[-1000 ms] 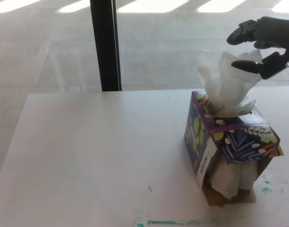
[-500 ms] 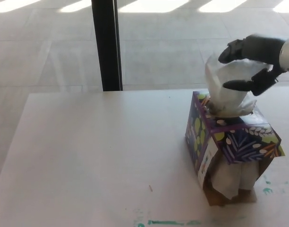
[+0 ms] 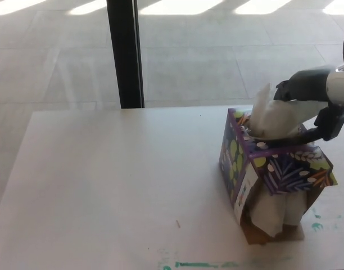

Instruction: The robot uses its right hand to pull out a tissue from the tissue box kept in the middle of the desk and put it on the right side

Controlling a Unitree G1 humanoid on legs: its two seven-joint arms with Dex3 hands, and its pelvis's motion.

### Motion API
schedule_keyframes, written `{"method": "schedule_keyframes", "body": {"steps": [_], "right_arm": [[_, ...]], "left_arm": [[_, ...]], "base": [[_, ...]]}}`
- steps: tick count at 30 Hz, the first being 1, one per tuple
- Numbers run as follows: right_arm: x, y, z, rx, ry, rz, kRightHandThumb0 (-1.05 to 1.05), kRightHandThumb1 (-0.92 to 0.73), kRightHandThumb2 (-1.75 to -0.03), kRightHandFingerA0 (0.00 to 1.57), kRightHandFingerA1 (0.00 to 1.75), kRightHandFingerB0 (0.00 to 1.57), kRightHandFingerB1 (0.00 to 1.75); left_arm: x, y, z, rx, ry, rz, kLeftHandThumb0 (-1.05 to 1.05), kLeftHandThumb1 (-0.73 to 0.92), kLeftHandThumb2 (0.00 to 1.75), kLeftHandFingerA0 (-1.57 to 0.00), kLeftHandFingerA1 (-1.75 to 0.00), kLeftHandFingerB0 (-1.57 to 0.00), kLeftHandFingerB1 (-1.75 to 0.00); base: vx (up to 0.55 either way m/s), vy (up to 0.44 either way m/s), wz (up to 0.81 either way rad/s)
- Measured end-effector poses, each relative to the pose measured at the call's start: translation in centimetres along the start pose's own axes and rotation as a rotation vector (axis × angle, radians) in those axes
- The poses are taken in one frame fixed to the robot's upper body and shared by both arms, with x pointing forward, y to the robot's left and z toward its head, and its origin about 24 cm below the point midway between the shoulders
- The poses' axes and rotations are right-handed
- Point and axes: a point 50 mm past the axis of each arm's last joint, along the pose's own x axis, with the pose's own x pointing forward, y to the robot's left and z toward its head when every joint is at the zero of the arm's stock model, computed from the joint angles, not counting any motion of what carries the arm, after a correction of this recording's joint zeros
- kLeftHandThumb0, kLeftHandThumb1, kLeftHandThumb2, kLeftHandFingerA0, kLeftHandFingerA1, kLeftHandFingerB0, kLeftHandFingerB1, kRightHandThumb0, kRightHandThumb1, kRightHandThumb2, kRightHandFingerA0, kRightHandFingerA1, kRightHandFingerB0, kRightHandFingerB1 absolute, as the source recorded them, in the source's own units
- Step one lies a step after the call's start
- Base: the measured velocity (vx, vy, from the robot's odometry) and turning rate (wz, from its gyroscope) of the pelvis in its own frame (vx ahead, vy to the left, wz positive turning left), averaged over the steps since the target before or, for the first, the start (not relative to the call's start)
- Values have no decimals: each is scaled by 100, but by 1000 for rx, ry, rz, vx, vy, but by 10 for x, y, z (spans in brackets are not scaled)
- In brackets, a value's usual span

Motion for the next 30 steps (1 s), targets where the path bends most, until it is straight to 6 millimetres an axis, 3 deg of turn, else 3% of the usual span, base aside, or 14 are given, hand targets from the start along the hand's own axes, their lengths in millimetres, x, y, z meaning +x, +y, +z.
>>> {"method": "schedule_keyframes", "body": {"steps": [2, 6, 8, 10, 12, 13, 15, 21, 22, 23, 24, 26, 27, 30], "right_arm": [[1, 1, 2, -24, 5, -9, -37, -74, -65, 79, 141, 68, 51], [1, 0, 8, -101, 10, -72, -36, -83, -69, 76, 150, 70, 72], [0, -1, 11, -117, 1, -105, -30, -80, -66, 83, 173, 66, 145], [-1, -1, 13, -125, -12, -135, -31, -84, -65, 78, 174, 62, 136], [-1, 1, 14, -126, -25, -163, -33, -71, -69, 101, 172, 73, 135], [-1, 2, 14, -126, -30, -173, -30, -78, -68, 86, 175, 68, 136], [0, 3, 14, -124, -41, -197, -32, -73, -66, 97, 175, 71, 138], [1, 9, 14, -119, -69, -258, -31, -79, -69, 83, 170, 68, 127], [1, 10, 14, -118, -73, -267, -30, -75, -69, 86, 170, 69, 131], [1, 11, 13, -116, -80, -282, -39, -56, -98, 118, 136, 85, 114], [2, 11, 13, -114, -85, -291, -31, -67, -75, 89, 174, 70, 144], [2, 14, 13, -109, -96, -312, -28, -64, -84, 109, 175, 68, 140], [2, 15, 13, -107, -102, -323, -33, -59, -85, 90, 175, 70, 153], [3, 20, 12, -101, -120, -351, -28, -53, -93, 95, 175, 74, 151]], "left_arm": [[0, 1, -1, 1, 6, -1, -105, 7, 96, -72, -107, -77, -96], [0, 0, -1, 3, 9, -8, -105, 20, 76, -82, -109, -92, -94], [0, 0, -1, 3, 9, -8, -105, -1, 94, -67, -108, -108, -96], [0, 0, -1, 3, 9, -8, -105, -1, 94, -67, -109, -107, -95], [0, 0, -2, 3, 9, -8, -104, 11, 97, -81, -115, -89, -99], [0, 0, -2, 3, 9, -8, -103, 11, 98, -81, -115, -85, -100], [0, 0, -2, 3, 9, -8, -105, 10, 97, -82, -115, -84, -99], [-1, 0, -2, -1, 9, -7, -105, 23, 89, -84, -113, -77, -102], [-1, 0, -2, -1, 10, -6, -104, 16, 106, -81, -114, -78, -103], [-1, 0, -2, -2, 9, -6, -105, 26, 89, -81, -114, -77, -104], [-1, 0, -2, -2, 9, -6, -105, 26, 89, -80, -114, -76, -104], [-1, 0, -2, -2, 9, -6, -105, 26, 89, -82, -114, -77, -102], [-1, 0, -2, -2, 9, -6, -105, 26, 88, -80, -115, -77, -102], [-1, 0, -2, -4, 9, -6, -104, 19, 105, -79, -114, -77, -104]], "base": [[0, 0, 0], [0, 0, 0], [0, 0, 0], [0, 0, 0], [0, 0, 0], [0, 0, 0], [0, 0, 0], [0, 0, 0], [0, 0, 0], [0, 0, 0], [0, 0, 0], [0, 0, 0], [0, 0, 0], [0, 0, 0]]}}
